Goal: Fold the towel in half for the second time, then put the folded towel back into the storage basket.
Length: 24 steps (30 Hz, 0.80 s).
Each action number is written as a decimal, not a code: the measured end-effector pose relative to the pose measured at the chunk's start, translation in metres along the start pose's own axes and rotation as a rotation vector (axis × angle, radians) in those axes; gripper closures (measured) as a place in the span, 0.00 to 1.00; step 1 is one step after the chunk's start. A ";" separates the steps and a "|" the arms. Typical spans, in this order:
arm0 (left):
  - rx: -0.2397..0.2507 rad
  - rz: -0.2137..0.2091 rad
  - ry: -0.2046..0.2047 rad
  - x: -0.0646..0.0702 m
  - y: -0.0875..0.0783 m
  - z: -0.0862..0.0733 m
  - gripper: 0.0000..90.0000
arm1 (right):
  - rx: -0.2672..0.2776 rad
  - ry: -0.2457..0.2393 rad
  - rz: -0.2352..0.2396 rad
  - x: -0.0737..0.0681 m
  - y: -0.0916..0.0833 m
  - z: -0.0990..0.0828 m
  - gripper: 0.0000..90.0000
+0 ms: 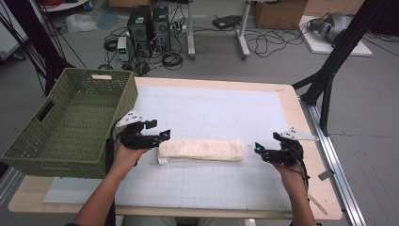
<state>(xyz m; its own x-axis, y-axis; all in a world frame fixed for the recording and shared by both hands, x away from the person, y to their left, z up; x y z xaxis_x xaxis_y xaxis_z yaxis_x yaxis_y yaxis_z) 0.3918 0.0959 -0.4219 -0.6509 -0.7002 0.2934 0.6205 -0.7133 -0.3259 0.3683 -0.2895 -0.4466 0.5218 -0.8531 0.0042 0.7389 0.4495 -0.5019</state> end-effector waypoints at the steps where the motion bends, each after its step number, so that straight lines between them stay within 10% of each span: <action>1: 0.000 0.000 -0.001 0.000 0.000 0.000 0.26 | 0.000 0.002 -0.001 0.001 0.000 0.000 0.14; 24: -0.052 -0.032 0.024 0.007 0.021 0.005 0.27 | -0.008 -0.013 0.023 -0.003 0.004 -0.001 0.14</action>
Point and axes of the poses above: each handheld gripper's, and its own axes: y roughly forward along the jaws, z roughly out of its top, x roughly to its right, the point moved 8 cm from there along y, roughly forward along the jaws, and after that the axes turned 3 degrees about -y, right-handed, at the moved point
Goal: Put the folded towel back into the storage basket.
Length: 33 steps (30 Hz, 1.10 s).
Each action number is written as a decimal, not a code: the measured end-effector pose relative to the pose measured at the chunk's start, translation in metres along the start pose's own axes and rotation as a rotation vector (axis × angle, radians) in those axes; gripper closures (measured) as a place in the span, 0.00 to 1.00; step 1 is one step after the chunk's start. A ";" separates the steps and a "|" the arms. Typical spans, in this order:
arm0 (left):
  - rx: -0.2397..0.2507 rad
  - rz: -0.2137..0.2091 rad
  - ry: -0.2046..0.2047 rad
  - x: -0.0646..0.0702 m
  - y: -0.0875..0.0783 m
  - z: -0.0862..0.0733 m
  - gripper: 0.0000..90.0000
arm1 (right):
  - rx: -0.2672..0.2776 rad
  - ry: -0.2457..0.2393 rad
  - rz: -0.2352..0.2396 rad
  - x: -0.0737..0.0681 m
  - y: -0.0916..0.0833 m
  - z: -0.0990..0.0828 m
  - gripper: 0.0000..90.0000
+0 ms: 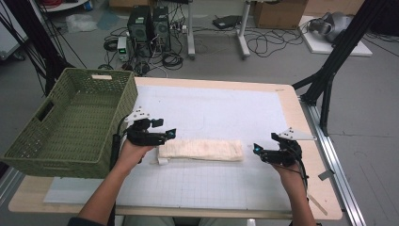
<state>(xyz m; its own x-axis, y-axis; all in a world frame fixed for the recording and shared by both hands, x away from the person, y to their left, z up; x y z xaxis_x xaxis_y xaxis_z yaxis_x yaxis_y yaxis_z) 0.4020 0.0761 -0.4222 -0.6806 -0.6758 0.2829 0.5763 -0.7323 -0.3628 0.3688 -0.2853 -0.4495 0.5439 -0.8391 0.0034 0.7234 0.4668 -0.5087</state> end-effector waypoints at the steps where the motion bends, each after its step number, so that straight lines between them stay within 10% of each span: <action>1: -0.004 0.000 0.003 0.001 0.002 0.001 0.28 | -0.001 0.001 0.002 -0.001 0.000 0.000 0.14; 33: -0.221 -0.192 0.103 0.049 0.068 -0.019 0.32 | -0.014 0.002 0.042 -0.009 0.007 -0.002 0.14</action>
Point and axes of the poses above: each handheld gripper's, and its own axes: y roughly forward along the jaws, z roughly out of its top, x roughly to its right, the point moved 8 cm from there along y, roughly forward along the jaws, and after that the axes turned 3 degrees about -y, right-handed, at the moved point
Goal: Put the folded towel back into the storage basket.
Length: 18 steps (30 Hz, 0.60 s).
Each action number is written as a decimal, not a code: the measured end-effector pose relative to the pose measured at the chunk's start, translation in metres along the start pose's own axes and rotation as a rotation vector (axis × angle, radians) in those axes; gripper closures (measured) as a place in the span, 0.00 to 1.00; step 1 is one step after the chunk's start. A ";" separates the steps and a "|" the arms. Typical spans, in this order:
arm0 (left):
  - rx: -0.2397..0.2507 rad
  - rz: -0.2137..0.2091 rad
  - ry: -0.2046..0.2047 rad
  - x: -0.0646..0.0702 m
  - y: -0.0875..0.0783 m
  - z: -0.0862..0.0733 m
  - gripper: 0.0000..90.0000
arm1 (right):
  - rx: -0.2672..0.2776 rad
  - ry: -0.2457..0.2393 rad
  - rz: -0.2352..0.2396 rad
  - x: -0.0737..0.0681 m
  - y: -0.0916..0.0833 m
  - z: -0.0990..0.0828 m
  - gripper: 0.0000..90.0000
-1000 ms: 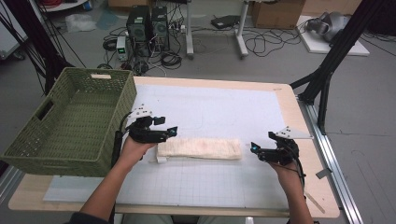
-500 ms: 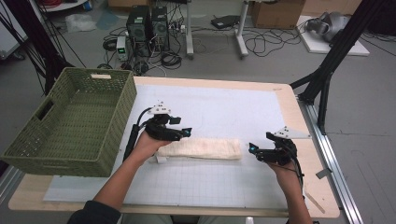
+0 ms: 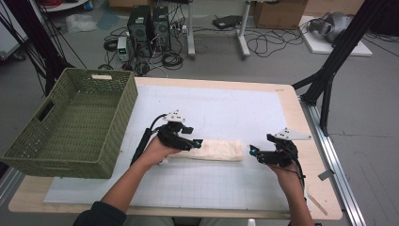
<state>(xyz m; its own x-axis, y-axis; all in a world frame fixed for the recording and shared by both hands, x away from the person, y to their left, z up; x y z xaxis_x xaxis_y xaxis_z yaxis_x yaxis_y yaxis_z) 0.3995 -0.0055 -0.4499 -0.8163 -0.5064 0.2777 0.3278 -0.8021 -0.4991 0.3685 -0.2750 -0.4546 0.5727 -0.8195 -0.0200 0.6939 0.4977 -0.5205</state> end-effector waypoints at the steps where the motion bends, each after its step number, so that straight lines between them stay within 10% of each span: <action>1: -0.009 -0.001 0.004 0.000 0.001 -0.001 0.32 | -0.002 0.004 0.000 0.000 0.000 0.000 0.14; 18: -0.135 0.076 0.033 -0.011 0.026 -0.027 0.36 | -0.006 0.005 0.009 -0.001 0.000 -0.001 0.14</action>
Point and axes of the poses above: each handheld gripper's, and its own axes: y roughly forward along the jaws, z roughly out of its top, x roughly to its right, the point moved 8 cm from there along y, roughly forward along the jaws, and after that the axes turned 3 degrees about -y, right-handed, at the moved point
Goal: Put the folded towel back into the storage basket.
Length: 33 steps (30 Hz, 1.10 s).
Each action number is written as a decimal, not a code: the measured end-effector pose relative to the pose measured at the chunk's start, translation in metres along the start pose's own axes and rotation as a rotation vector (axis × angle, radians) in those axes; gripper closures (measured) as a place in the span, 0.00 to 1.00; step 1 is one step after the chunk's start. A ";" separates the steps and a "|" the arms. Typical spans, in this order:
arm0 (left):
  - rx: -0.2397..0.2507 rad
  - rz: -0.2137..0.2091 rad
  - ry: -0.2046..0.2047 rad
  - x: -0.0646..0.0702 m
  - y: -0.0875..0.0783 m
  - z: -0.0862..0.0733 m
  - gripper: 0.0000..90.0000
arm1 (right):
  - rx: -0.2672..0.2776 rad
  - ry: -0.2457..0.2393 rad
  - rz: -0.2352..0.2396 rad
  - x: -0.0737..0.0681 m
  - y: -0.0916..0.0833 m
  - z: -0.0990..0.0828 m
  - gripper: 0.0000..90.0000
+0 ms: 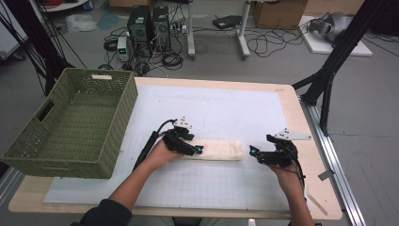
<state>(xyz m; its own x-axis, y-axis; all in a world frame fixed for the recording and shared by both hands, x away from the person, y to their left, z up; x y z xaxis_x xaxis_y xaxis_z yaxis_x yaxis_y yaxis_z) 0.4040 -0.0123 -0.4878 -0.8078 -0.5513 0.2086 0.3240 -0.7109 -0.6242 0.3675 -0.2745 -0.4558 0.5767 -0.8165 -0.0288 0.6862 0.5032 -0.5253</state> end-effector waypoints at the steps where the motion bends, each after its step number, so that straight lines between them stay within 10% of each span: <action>1: -0.004 0.007 0.011 0.000 0.000 0.000 0.36 | 0.000 0.000 0.000 0.000 0.000 0.000 0.14; 21: -0.056 0.048 0.102 0.002 0.007 -0.008 0.37 | -0.006 0.000 0.001 -0.001 0.001 -0.001 0.14; 33: -0.040 -0.009 0.138 0.012 0.005 -0.010 0.76 | -0.007 0.003 0.000 0.000 0.001 -0.001 0.14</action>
<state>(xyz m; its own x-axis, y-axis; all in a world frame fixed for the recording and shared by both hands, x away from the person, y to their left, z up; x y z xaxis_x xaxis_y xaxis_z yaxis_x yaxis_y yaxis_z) 0.3908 -0.0182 -0.4961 -0.8714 -0.4780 0.1107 0.2990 -0.6961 -0.6527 0.3673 -0.2742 -0.4575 0.5752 -0.8174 -0.0315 0.6832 0.5012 -0.5311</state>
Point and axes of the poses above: each handheld gripper's, and its own axes: y roughly forward along the jaws, z roughly out of its top, x roughly to its right, the point moved 8 cm from there along y, roughly forward along the jaws, and after that the axes turned 3 degrees about -y, right-handed, at the moved point
